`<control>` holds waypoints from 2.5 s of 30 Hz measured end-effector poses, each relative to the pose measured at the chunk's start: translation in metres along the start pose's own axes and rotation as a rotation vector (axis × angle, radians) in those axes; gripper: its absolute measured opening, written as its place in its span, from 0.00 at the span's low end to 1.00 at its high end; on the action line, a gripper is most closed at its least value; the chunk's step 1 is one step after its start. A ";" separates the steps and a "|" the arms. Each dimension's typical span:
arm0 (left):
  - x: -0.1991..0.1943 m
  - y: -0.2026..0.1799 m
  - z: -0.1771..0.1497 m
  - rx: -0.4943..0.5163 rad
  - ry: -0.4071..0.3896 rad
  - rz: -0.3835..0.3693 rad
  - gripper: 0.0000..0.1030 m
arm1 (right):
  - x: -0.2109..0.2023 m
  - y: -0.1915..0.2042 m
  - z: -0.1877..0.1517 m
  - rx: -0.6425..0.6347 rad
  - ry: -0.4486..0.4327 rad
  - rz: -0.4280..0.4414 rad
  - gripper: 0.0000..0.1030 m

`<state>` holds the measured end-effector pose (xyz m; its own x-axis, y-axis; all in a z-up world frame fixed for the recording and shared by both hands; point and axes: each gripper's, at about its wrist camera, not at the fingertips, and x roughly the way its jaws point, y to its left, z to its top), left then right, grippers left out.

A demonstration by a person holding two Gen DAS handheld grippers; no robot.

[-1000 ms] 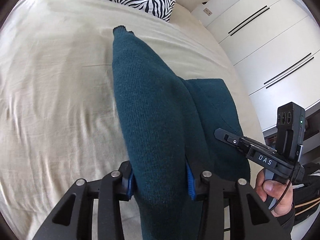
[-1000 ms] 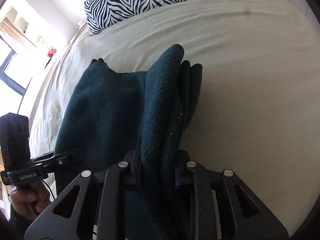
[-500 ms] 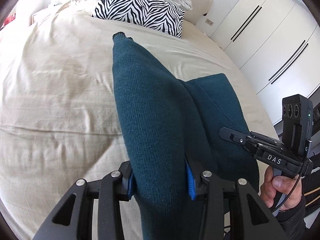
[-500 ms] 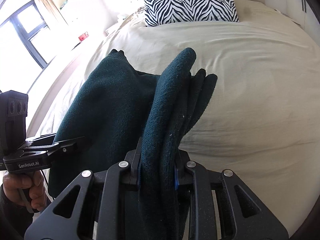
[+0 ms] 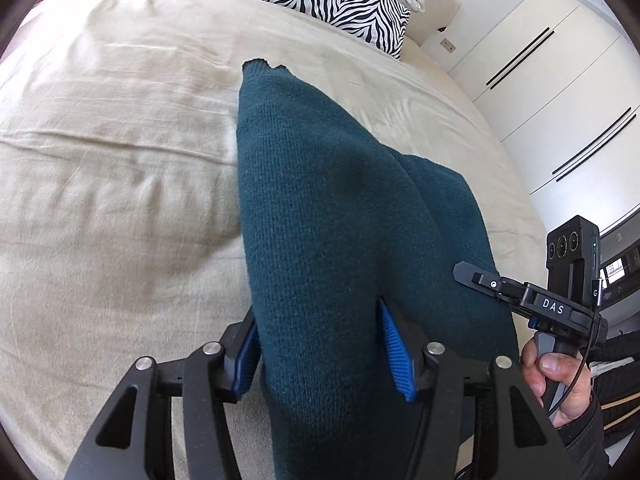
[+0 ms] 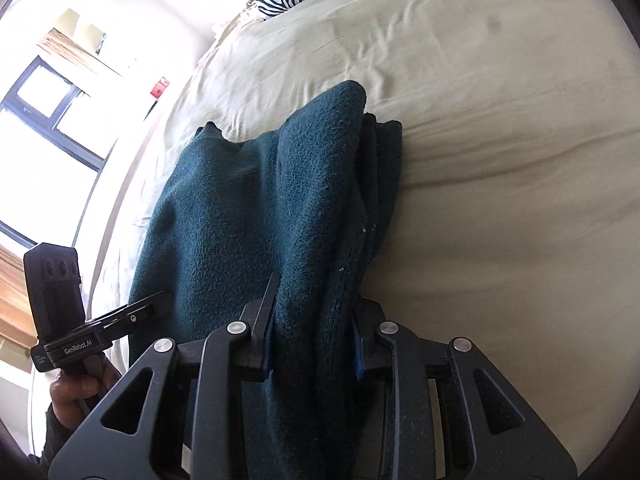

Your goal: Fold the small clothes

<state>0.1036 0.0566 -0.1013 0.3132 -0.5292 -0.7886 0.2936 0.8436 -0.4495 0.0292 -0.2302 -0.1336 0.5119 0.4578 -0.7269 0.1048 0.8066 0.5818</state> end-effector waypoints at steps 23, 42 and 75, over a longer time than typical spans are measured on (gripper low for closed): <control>-0.158 -0.131 -0.061 0.423 -0.663 0.361 1.00 | -0.167 0.085 -0.047 -0.243 -0.697 -0.402 0.98; -0.131 -0.104 -0.057 0.183 -0.386 0.404 1.00 | -0.176 0.136 -0.058 -0.187 -0.481 -0.446 1.00; -0.085 -0.071 -0.076 0.117 -0.216 0.426 1.00 | -0.069 0.106 -0.080 -0.179 -0.218 -0.544 1.00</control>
<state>-0.0130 0.0487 -0.0342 0.6038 -0.1567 -0.7816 0.1946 0.9798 -0.0462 -0.0629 -0.1460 -0.0508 0.5899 -0.1090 -0.8001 0.2646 0.9622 0.0640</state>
